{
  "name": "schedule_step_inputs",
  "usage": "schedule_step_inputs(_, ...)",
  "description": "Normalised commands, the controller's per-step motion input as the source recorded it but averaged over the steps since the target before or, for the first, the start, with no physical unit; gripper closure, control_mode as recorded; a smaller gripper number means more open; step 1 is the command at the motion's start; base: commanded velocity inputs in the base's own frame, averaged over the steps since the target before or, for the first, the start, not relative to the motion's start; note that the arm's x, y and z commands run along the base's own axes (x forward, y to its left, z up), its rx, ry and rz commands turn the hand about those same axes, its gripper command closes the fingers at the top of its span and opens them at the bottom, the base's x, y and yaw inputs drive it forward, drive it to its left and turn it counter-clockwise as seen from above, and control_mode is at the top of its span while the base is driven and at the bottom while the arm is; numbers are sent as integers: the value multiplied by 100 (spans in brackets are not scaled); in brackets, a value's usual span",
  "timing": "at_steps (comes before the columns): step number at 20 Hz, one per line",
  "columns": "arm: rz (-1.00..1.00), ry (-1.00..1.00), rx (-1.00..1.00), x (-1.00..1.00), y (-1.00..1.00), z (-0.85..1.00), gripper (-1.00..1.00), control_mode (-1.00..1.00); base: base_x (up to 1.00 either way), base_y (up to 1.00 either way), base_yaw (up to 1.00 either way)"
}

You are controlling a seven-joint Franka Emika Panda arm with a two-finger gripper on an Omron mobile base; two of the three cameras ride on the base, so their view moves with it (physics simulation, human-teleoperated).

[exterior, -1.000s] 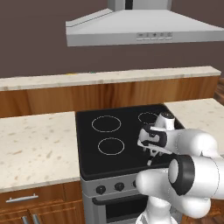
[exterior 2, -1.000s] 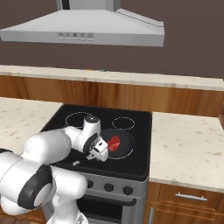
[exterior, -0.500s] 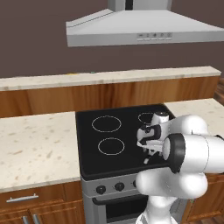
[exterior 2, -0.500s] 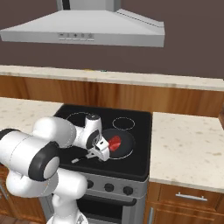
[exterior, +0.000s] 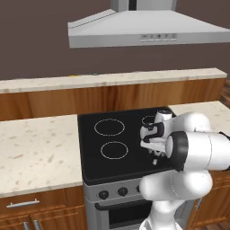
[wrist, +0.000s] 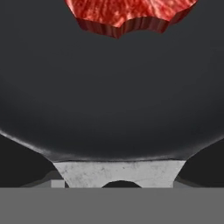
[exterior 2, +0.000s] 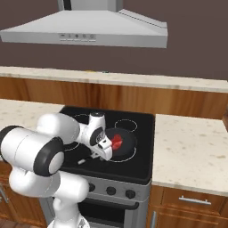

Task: Pick up the pan with the steak in it and place it on the dining table. Then place the steak on the plate.

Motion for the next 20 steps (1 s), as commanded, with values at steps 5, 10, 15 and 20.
schedule_step_inputs(5, -5, -6, 6, -26, 0, 58, 100, -100, 0, 0, 0)
schedule_step_inputs(10, 0, -5, 5, -59, 10, 82, 100, -100, 0, 0, 0)
schedule_step_inputs(15, 0, -3, 1, -71, 26, 81, 100, -100, 0, 0, 0)
schedule_step_inputs(20, 3, 0, 0, -75, 38, 74, 100, -100, 0, 0, 0)
